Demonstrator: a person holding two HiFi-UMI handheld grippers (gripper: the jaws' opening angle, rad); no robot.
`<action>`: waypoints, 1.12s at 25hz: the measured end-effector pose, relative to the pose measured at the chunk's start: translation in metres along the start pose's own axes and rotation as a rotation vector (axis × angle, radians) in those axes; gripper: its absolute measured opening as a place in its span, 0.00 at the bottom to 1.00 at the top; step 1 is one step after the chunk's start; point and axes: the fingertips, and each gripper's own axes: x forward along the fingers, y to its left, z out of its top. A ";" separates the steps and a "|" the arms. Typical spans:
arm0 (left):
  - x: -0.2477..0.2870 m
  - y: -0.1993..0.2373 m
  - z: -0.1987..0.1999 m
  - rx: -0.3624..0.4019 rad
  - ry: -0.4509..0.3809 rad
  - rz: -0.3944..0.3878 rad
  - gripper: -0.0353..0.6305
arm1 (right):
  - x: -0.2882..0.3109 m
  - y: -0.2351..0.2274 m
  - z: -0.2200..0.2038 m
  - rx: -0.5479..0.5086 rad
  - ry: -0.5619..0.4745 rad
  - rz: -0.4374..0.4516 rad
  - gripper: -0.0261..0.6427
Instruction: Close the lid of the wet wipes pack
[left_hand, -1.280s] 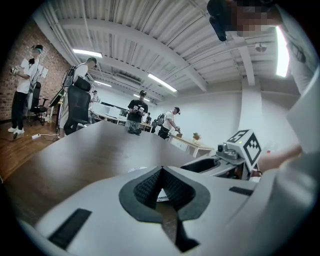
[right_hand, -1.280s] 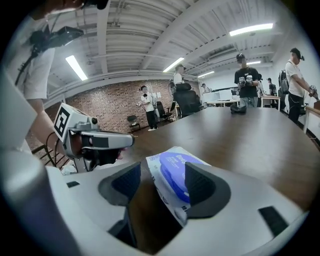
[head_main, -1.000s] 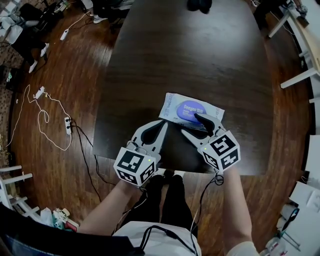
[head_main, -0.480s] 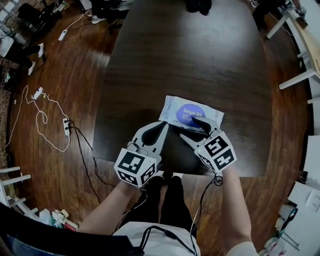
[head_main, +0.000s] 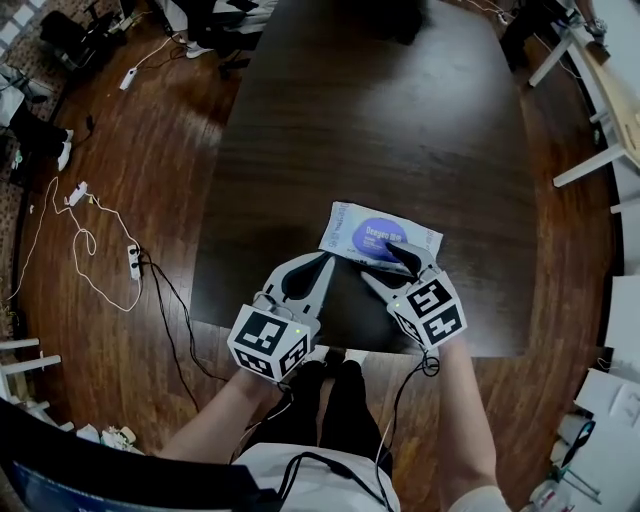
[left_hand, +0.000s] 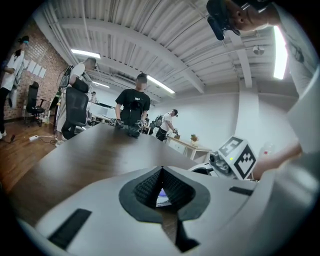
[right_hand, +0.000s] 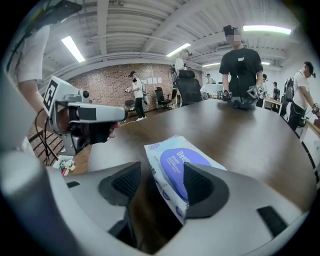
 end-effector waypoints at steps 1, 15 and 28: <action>-0.002 0.000 0.005 0.004 -0.006 0.001 0.05 | -0.004 0.001 0.004 -0.001 -0.011 -0.008 0.44; -0.041 -0.037 0.088 0.074 -0.088 -0.018 0.05 | -0.121 0.022 0.085 0.166 -0.320 -0.153 0.44; -0.114 -0.076 0.179 0.161 -0.245 -0.068 0.05 | -0.281 0.054 0.133 0.229 -0.629 -0.393 0.05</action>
